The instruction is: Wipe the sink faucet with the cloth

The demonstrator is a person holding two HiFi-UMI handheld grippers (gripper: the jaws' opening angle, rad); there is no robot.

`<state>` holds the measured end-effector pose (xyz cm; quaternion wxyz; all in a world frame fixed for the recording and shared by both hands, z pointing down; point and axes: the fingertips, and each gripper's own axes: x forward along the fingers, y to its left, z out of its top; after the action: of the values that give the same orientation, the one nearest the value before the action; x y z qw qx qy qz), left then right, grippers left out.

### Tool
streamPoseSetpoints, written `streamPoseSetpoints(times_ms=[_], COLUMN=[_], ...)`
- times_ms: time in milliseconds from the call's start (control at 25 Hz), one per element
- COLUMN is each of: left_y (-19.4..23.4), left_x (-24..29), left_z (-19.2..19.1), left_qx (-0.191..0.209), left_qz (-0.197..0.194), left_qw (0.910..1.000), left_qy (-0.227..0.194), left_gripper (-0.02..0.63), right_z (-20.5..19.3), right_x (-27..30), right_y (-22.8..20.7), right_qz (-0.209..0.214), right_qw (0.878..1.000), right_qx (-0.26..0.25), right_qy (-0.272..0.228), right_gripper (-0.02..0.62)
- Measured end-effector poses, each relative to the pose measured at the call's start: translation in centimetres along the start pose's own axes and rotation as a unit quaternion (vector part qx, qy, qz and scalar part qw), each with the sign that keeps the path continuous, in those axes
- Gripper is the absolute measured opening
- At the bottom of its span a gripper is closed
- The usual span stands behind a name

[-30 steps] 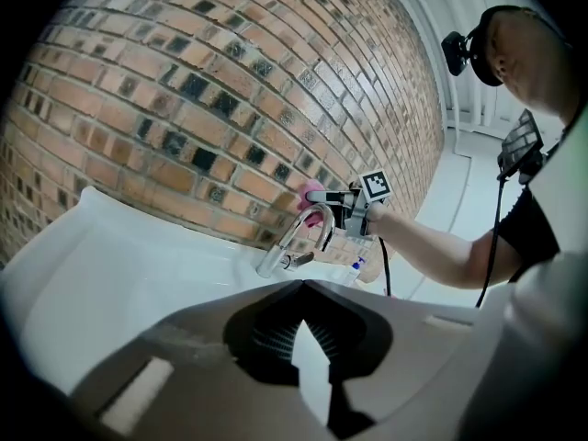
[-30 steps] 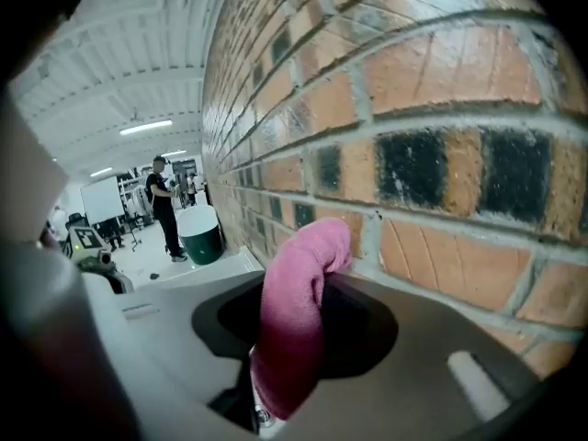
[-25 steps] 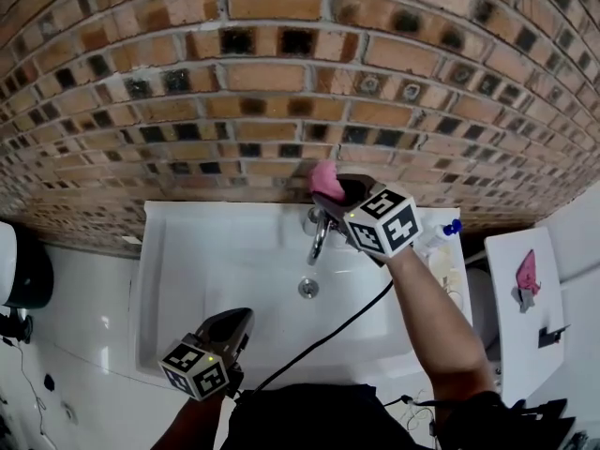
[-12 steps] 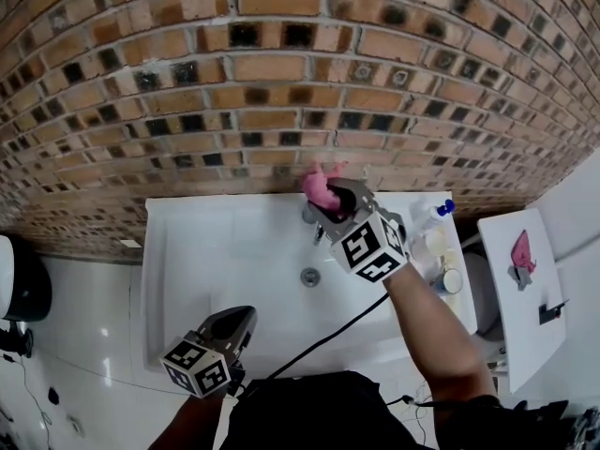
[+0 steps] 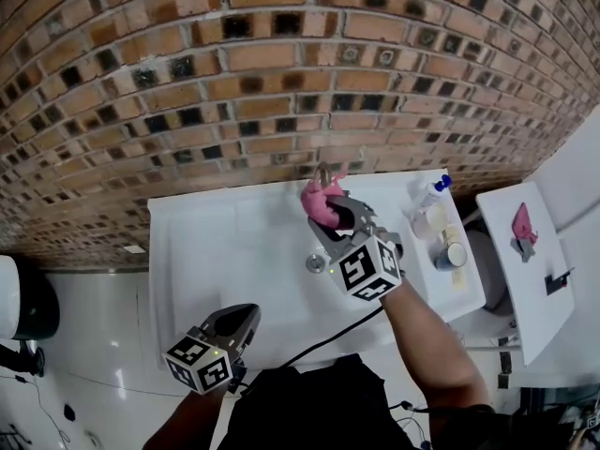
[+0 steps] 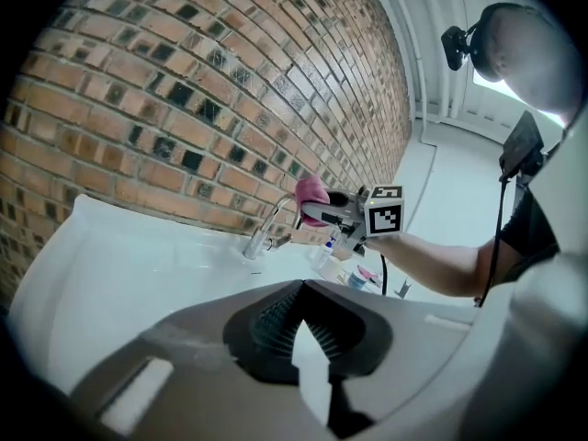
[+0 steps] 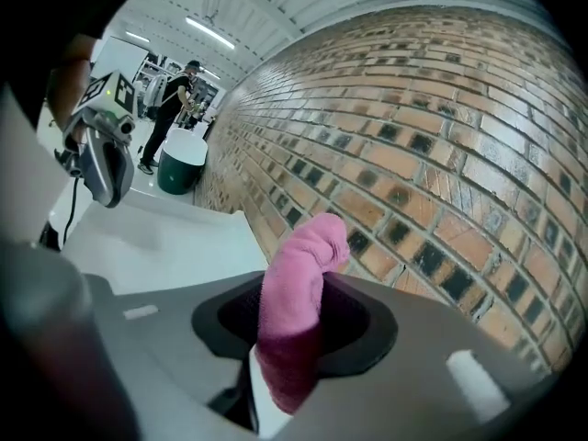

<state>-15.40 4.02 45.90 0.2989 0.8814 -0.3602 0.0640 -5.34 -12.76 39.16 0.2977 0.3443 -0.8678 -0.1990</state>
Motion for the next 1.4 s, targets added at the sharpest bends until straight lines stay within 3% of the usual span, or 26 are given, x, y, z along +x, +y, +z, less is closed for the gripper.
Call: streamPoseSetpoints(times_ms=[280,520,760,880,1000,1080,1120,1240,1320,1400], left_y=[-0.4,-0.1,0.5,0.8,1.2,1.6,1.9,2.6,3.1,3.6], left_x=[-0.5,-0.8,0.0,0.5,0.5,0.3,0.2,-0.3,-0.5,-0.6], left_z=[-0.6,-0.3,-0.6,-0.3,0.1,0.2,0.1,-0.2,-0.5,-0.6], left_qx=[0.008,0.005,-0.004,-0.009,-0.016,-0.021,-0.024,-0.036,-0.041,-0.043], left_qz=[-0.01,-0.001,0.01,0.015,0.023,0.029,0.033,0.045,0.05,0.053], left_qw=[0.9999,1.0,0.9999,0.9998,0.9996,0.9993,0.9991,0.9983,0.9979,0.9977], left_qy=[0.007,0.002,0.006,0.003,-0.003,-0.005,-0.005,-0.005,-0.002,0.001], left_gripper=[0.006,0.006,0.006,0.006,0.006,0.006,0.006,0.006,0.006,0.006], right_z=[-2.4,-2.8,-3.5,-4.7,-7.2,-9.2,-10.1,-12.5,-13.7,-14.4], right_x=[-0.1,0.0,0.4,0.8,1.8,3.0,3.7,5.6,6.8,8.3], right_y=[3.2,3.8,5.3,6.4,7.4,7.6,7.2,6.0,5.5,5.4], right_qz=[0.007,0.002,0.027,0.052,0.081,0.098,0.102,0.098,0.093,0.093], right_qw=[0.999,0.999,0.997,0.993,0.977,0.949,0.925,0.825,0.761,0.717], right_qx=[0.012,0.037,0.07,0.105,0.196,0.301,0.366,0.555,0.639,0.687], right_qy=[0.032,0.022,0.007,-0.001,0.006,0.002,-0.007,-0.041,-0.061,-0.076], right_gripper=[0.141,0.141,0.141,0.141,0.143,0.143,0.143,0.143,0.143,0.143])
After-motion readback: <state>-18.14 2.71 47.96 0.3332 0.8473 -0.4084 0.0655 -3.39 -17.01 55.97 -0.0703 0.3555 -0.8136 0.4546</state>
